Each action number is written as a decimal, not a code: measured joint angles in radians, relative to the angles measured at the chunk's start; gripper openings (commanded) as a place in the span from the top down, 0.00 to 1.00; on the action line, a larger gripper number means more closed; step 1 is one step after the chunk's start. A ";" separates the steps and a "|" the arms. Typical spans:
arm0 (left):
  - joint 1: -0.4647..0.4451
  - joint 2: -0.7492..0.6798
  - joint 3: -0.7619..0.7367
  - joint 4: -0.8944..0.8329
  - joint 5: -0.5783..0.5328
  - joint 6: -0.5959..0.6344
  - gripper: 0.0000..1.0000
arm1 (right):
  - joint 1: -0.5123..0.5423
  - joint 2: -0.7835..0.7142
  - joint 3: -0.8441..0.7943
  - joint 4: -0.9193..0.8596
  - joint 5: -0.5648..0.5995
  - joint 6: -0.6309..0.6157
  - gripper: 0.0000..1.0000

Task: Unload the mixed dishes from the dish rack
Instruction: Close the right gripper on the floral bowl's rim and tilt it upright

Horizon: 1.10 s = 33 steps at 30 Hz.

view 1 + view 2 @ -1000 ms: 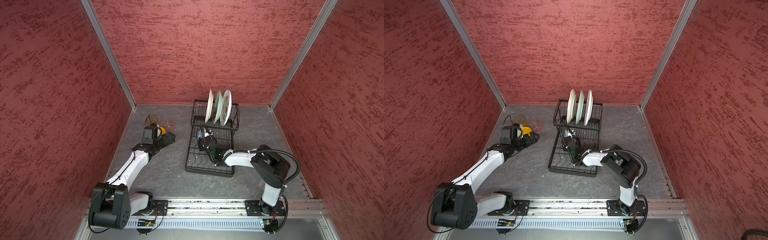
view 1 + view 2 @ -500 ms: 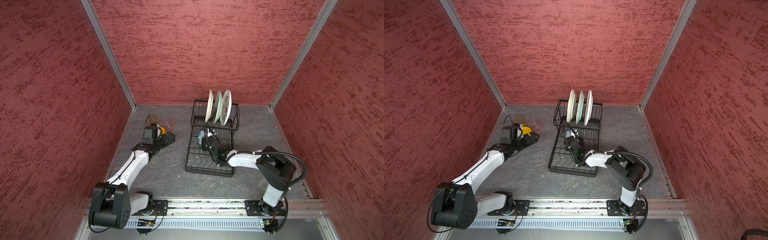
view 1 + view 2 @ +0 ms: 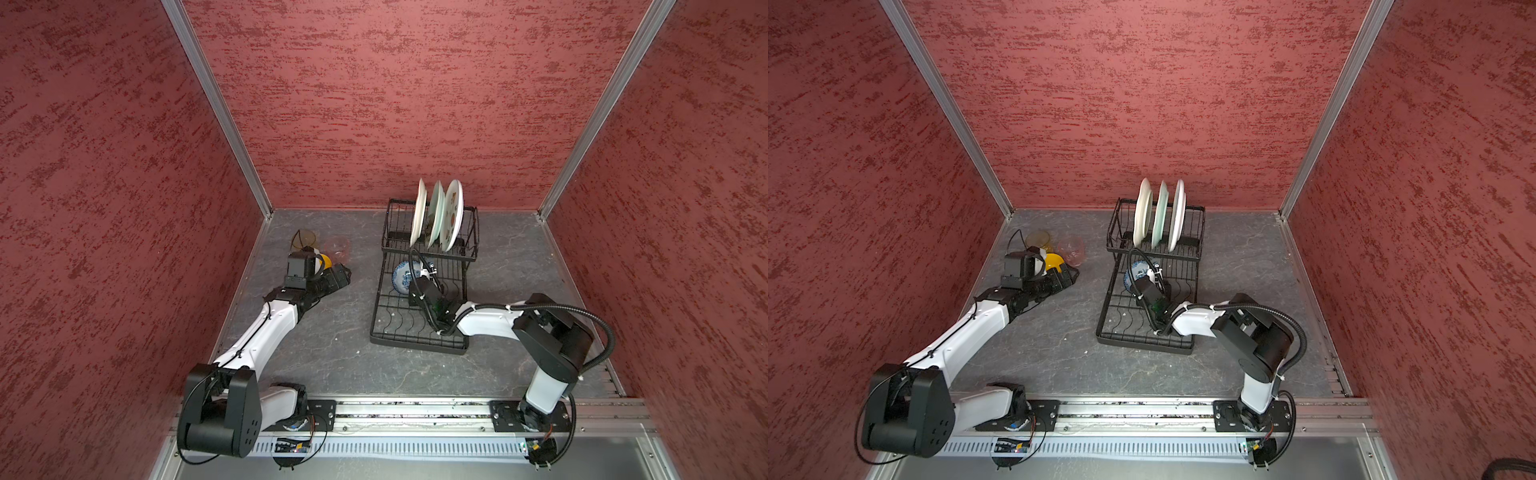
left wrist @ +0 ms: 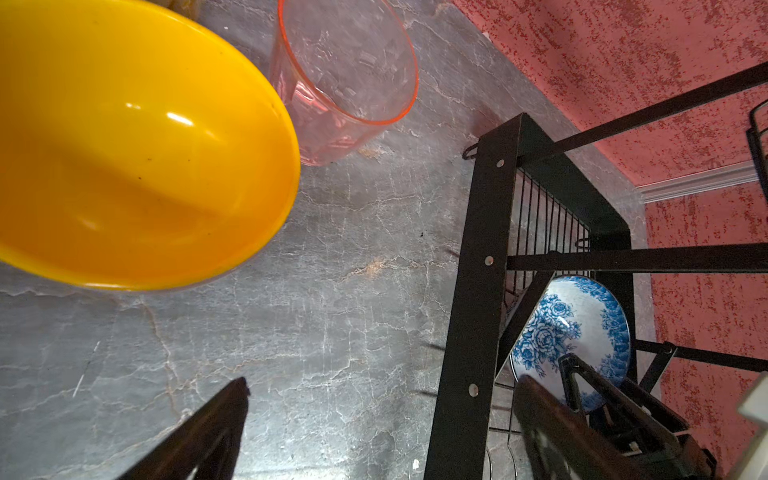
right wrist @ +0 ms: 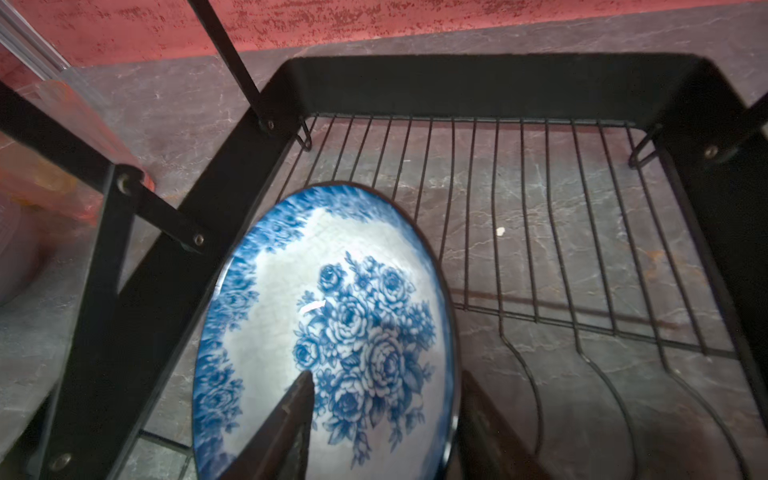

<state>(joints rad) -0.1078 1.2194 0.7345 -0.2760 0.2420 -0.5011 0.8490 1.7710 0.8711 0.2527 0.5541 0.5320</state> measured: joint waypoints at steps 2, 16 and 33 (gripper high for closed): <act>0.000 0.000 0.000 0.000 0.000 0.000 0.00 | 0.000 -0.003 -0.002 -0.003 0.000 0.014 0.61; 0.000 0.000 0.000 0.000 0.001 0.000 0.00 | 0.000 -0.023 -0.013 -0.050 0.005 0.068 0.71; 0.000 0.000 0.000 0.000 0.004 0.000 0.00 | 0.000 -0.029 -0.012 -0.084 0.015 0.104 1.00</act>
<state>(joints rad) -0.1078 1.2198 0.7345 -0.2756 0.2462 -0.5007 0.8494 1.7424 0.8589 0.1692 0.5694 0.6361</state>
